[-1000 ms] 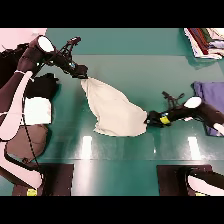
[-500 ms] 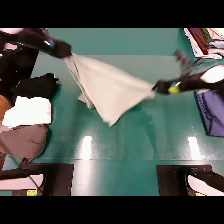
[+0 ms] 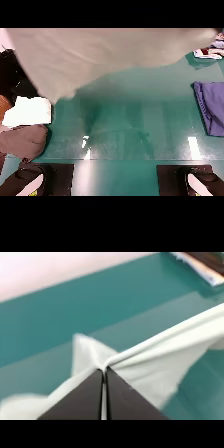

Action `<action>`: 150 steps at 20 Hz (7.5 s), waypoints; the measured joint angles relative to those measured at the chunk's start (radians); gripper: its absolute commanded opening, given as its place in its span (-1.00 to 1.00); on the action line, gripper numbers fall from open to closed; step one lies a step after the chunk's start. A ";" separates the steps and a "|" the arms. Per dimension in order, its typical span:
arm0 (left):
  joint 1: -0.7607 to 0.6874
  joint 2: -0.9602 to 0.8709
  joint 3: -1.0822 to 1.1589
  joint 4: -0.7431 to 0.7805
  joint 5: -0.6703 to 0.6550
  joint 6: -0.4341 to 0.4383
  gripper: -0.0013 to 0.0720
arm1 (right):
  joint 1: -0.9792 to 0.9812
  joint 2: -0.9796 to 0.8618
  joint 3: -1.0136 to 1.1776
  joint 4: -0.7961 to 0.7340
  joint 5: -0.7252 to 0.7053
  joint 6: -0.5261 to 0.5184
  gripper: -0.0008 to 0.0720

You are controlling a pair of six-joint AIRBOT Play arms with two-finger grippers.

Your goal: Fold the shirts.

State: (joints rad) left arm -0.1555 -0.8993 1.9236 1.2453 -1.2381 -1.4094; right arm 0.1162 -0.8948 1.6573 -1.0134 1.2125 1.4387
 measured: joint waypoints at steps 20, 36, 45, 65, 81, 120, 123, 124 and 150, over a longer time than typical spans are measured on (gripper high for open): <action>-0.179 -0.397 -0.832 -0.150 0.087 0.074 0.41 | 0.136 -0.568 -0.084 -0.282 0.349 0.146 -0.93; 0.262 -0.483 -0.878 -0.203 0.072 0.130 0.41 | 0.121 -0.507 -0.118 -0.289 0.271 0.146 -0.93; 0.204 -0.559 -0.888 -0.265 0.196 0.116 -0.90 | 0.121 -0.504 -0.118 -0.288 0.287 0.146 -0.93; 0.200 0.103 -0.095 -0.153 0.113 0.032 -0.90 | -0.032 -0.117 0.371 -0.297 0.246 0.104 -0.94; 0.199 -0.211 -0.734 -0.178 0.077 0.023 -0.89 | -0.024 -0.591 0.179 -0.290 0.334 0.085 -0.93; 0.257 -0.377 -0.993 -0.154 0.308 0.039 -0.90 | -0.301 -0.240 -0.742 -0.165 0.243 0.051 0.33; 0.257 -0.350 -0.967 -0.154 0.304 0.038 -0.90 | -0.307 -0.226 -0.914 -0.137 0.233 0.052 0.22; 0.257 -0.345 -0.962 -0.153 0.303 0.038 -0.90 | -0.297 -0.223 -0.959 -0.117 0.212 0.052 0.22; 0.257 0.050 -0.064 -0.151 0.171 0.004 -0.90 | -0.125 0.018 0.024 -0.186 0.034 0.078 -0.93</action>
State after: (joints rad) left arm 0.1013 -0.8494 1.8599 1.0946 -1.0668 -1.4052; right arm -0.0090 -0.8768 1.6814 -1.1995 1.2469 1.5166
